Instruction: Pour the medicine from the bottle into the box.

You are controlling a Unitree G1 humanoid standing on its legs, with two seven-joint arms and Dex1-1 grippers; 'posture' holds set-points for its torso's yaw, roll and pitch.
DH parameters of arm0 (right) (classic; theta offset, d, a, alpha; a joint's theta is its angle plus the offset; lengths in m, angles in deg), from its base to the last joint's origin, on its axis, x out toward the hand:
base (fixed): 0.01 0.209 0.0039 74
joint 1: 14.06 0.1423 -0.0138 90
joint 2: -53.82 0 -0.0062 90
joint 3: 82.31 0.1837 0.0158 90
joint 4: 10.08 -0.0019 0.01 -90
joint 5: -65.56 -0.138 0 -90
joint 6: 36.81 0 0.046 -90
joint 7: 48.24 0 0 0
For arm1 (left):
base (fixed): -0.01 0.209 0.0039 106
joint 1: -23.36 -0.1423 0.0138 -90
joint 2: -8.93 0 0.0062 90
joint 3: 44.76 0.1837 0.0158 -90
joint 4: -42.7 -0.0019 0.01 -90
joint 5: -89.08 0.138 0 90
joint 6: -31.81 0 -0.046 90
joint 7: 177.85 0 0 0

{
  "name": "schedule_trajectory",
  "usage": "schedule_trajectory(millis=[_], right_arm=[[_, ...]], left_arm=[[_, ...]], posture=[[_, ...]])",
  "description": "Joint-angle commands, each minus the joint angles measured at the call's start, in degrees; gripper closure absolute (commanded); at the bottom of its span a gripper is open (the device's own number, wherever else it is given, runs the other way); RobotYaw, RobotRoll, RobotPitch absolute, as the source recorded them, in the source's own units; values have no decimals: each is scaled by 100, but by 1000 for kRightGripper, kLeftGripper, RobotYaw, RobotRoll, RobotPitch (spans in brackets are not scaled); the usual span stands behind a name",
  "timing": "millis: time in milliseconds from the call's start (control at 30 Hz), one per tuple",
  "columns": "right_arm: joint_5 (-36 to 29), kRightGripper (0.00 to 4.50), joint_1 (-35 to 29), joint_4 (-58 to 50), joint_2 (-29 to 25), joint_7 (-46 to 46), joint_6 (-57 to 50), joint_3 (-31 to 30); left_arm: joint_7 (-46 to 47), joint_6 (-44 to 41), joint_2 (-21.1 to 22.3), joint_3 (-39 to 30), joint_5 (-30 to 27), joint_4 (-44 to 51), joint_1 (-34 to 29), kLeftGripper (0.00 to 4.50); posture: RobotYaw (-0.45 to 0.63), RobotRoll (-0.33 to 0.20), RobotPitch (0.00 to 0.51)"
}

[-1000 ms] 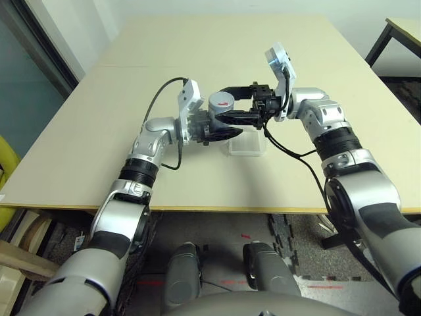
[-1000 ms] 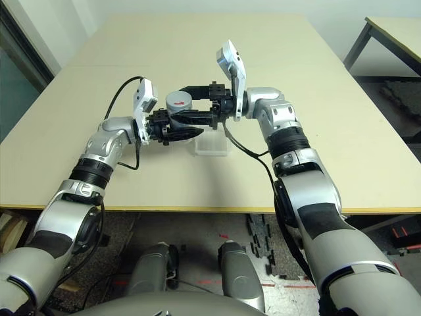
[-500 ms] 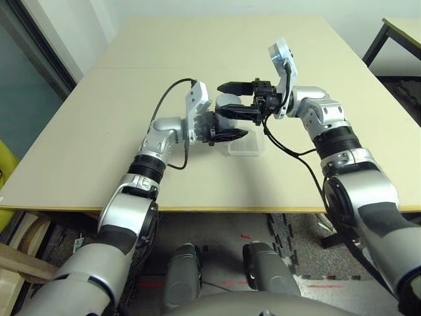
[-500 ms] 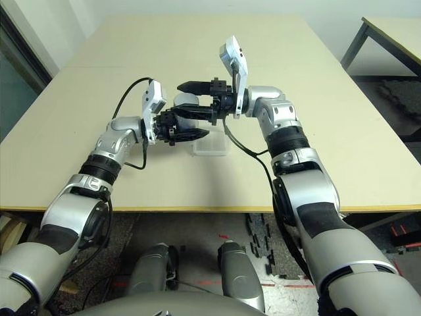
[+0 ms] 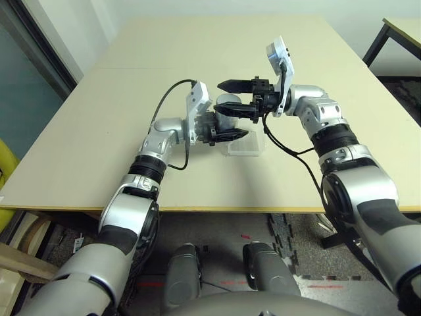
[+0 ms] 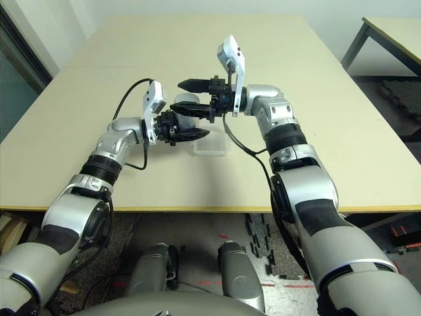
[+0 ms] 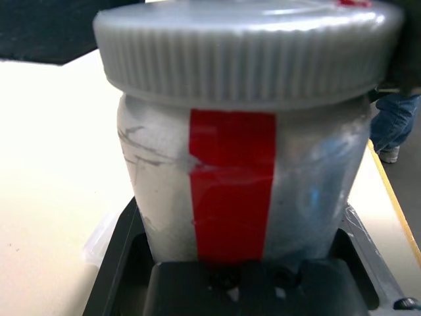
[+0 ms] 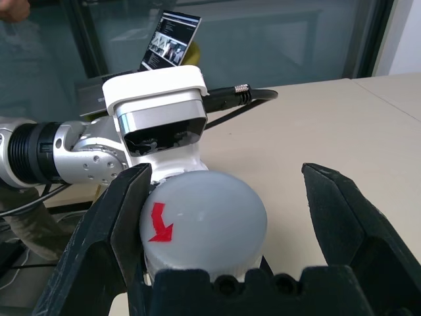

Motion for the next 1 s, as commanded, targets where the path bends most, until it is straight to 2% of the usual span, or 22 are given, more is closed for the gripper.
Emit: schedule_trajectory(millis=[33,700,1000], right_arm=[[205,0,-36,272,-269,-162,66,135],[454,0,206,1359,-1027,-449,454,433],[502,0,186,1370,-1154,-160,443,609]], left_arm=[[-101,32,24,-101,-57,161,24,1804],[-97,-16,114,-271,-53,189,39,1804],[-76,8,102,-301,-18,123,47,1804]], posture=[[-215,0,52],[-206,0,50],[-209,0,47]])
